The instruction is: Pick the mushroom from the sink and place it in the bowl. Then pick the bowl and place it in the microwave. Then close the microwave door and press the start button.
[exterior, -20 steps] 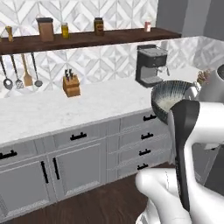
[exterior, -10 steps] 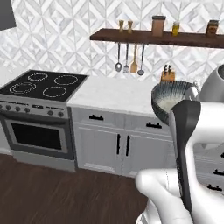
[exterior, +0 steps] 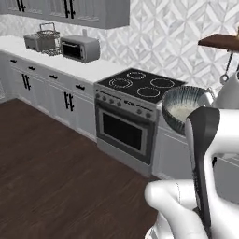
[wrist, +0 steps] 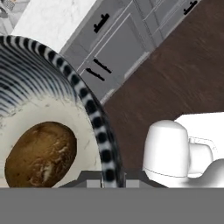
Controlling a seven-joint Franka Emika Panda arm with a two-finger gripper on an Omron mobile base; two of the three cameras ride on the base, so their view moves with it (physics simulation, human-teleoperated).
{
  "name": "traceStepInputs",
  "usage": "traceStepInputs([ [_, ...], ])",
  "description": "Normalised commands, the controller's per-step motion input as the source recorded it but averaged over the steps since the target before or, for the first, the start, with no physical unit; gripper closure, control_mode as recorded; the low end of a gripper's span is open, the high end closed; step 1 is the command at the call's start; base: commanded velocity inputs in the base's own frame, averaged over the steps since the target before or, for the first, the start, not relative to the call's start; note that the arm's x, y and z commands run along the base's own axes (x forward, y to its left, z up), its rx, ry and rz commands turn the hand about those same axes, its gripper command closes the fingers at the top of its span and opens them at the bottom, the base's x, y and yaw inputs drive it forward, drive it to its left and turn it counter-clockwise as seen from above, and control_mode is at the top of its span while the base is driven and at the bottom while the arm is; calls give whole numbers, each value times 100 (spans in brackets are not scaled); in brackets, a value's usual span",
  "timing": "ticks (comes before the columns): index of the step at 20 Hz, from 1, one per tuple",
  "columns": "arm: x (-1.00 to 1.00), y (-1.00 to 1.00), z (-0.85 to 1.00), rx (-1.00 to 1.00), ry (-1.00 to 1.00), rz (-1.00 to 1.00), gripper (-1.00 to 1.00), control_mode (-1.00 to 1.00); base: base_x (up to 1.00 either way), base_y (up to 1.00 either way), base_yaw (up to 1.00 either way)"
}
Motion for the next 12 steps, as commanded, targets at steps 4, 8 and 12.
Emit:
traceStepInputs([
  [4,0,0,0,0,0,0,100,100,49,46,78],
  [8,0,0,0,0,0,0,100,100,94,32,66],
  [12,0,0,0,0,0,0,100,100,100,26,60],
])
